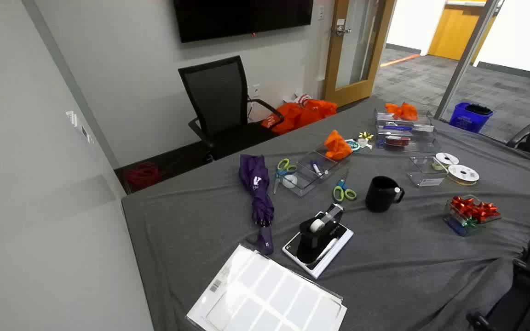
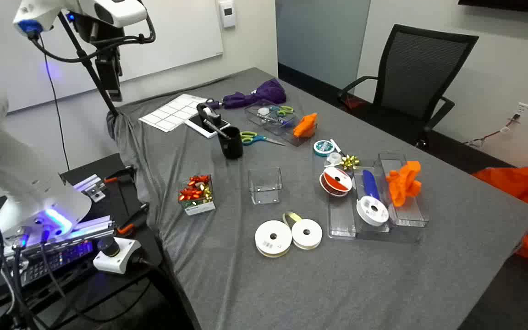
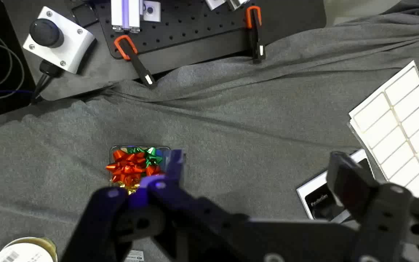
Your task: Move the black cup forward
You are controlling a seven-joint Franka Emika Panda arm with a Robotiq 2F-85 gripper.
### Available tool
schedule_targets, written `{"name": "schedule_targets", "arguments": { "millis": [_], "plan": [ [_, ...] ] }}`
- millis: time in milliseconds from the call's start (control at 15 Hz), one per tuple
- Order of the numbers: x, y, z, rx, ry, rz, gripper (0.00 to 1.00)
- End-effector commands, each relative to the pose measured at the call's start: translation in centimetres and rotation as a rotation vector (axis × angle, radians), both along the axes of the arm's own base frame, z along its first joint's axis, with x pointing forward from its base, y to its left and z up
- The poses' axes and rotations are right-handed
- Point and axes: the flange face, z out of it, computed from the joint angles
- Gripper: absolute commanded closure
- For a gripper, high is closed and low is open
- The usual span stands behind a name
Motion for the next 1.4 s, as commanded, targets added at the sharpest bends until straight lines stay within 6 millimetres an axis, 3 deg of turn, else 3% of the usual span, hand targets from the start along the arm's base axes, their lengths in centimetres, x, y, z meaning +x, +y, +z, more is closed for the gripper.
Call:
{"name": "schedule_targets", "arguments": {
  "millis": [0,800,1333],
  "plan": [
    [0.0,0.0,0.0,0.0,0.001,0.0,0.0],
    [0.0,0.0,0.0,0.0,0.001,0.0,0.0],
    [4.9,2.0,-2.7,0.057,-0.073,-0.2,0.0]
  ]
}}
